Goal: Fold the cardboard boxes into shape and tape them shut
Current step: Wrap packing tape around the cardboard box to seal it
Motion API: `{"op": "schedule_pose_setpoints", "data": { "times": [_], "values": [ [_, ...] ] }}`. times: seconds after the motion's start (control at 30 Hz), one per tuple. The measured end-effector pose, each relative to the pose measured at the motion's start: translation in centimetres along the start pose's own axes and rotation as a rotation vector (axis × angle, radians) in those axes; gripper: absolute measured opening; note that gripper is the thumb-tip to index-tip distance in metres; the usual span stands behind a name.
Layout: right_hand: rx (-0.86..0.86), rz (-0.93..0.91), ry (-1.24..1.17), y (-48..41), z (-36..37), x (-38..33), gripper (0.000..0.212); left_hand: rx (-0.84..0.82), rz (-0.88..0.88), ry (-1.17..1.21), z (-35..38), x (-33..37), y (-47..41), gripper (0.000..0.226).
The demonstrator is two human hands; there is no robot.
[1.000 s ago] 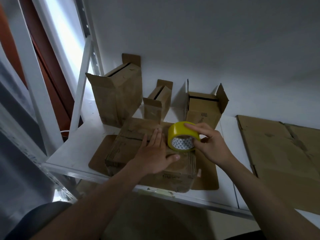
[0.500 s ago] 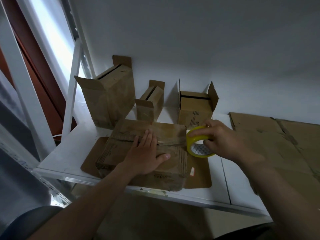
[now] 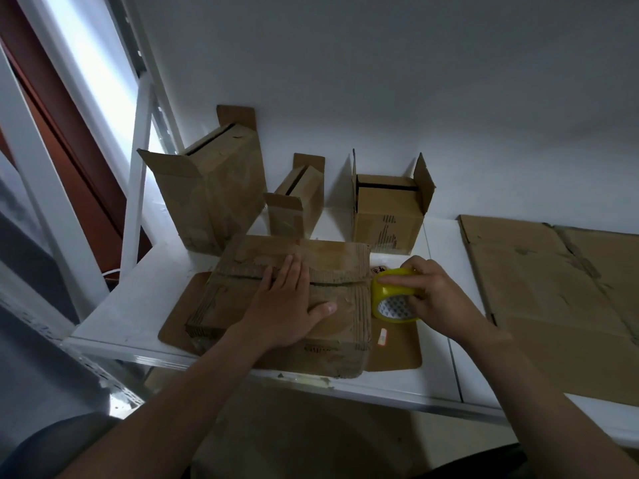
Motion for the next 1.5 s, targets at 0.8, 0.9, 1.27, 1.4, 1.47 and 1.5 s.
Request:
{"op": "schedule_pose_setpoints", "data": {
  "times": [0.8,0.9,1.27,1.4,1.47,1.5],
  "values": [
    [0.039,0.091,-0.345,0.1,-1.4,-1.0,0.023,-0.176,0.167,0.025,0.3,6.0,3.7,0.090],
    [0.022,0.077,-0.314,-0.9,-0.1,-2.4,0.026,-0.201,0.187,0.073,0.4,4.4,5.9,0.090],
    [-0.250,0.060,-0.368,-2.3,5.6,-7.9,0.039,0.066,-0.164,0.338,1.0,-2.2,13.1,0.103],
    [-0.328,0.208,-0.393,-0.1,5.7,-7.7,0.043,0.032,-0.017,0.394,0.6,-0.4,14.4,0.096],
    [-0.360,0.265,-0.351,1.4,5.6,-7.4,0.045,-0.009,0.034,0.375,0.6,-0.1,14.8,0.097],
    [-0.369,0.285,-0.336,2.1,5.4,-7.3,0.047,-0.026,0.049,0.360,0.7,-0.1,15.1,0.098]
  ]
}}
Point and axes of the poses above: each hand's wrist, its own y-axis away from the middle knuckle, its own z-axis out of the palm, x = y × z, the point moved 10 cm from there along -y, towards the middle knuckle, and after that the axes turned 4 degrees about y, right-handed, at the moved point
